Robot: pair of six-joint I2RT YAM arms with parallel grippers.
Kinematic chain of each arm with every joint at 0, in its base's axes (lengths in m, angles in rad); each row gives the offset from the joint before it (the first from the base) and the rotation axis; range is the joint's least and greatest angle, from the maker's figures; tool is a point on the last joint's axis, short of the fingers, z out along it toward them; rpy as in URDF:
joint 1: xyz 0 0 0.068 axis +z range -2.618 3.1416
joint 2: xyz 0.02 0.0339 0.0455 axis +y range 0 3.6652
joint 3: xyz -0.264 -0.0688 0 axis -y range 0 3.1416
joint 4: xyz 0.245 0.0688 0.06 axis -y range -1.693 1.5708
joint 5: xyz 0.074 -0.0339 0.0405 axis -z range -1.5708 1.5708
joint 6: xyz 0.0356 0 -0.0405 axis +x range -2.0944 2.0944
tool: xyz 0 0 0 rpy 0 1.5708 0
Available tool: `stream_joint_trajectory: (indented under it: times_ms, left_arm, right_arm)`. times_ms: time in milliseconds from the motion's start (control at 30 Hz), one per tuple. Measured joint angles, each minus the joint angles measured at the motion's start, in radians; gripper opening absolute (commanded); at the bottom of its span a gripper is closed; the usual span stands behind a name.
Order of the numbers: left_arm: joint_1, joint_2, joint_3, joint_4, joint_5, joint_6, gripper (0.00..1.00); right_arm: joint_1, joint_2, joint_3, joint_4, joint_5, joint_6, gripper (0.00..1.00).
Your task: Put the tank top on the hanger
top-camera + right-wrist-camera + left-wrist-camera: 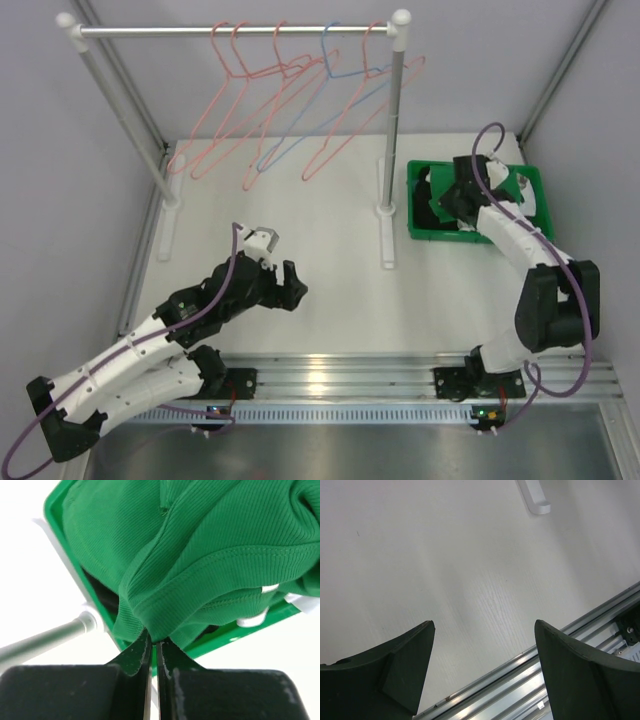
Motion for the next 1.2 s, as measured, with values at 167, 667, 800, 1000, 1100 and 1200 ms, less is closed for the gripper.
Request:
stream_joint_trajectory:
  times_ms: [167,667,800,1000,1100,1200]
  left_arm:
    - [0.000,-0.005,0.000,0.000,-0.002,-0.006,0.87]
    - [0.000,-0.060,0.000,0.043,0.034,-0.031,0.88]
    - [0.000,-0.050,0.000,0.064,0.045,-0.031,0.88]
    - [0.000,-0.049,0.000,0.090,0.055,-0.030,0.89]
    - [0.000,-0.050,0.000,0.106,0.075,-0.031,0.91]
    - [0.000,-0.050,-0.002,0.151,0.106,-0.043,0.92]
  right_arm:
    - [0.010,-0.136,-0.026,-0.016,-0.002,-0.061,0.00]
    - [0.083,-0.507,0.189,-0.270,-0.114,-0.314,0.00]
    - [0.084,-0.521,0.380,-0.338,-0.175,-0.350,0.00]
    - [0.085,-0.488,0.663,-0.422,-0.327,-0.366,0.00]
    - [0.087,-0.468,0.748,-0.446,-0.405,-0.363,0.00]
    - [0.092,-0.455,0.785,-0.469,-0.458,-0.356,0.00]
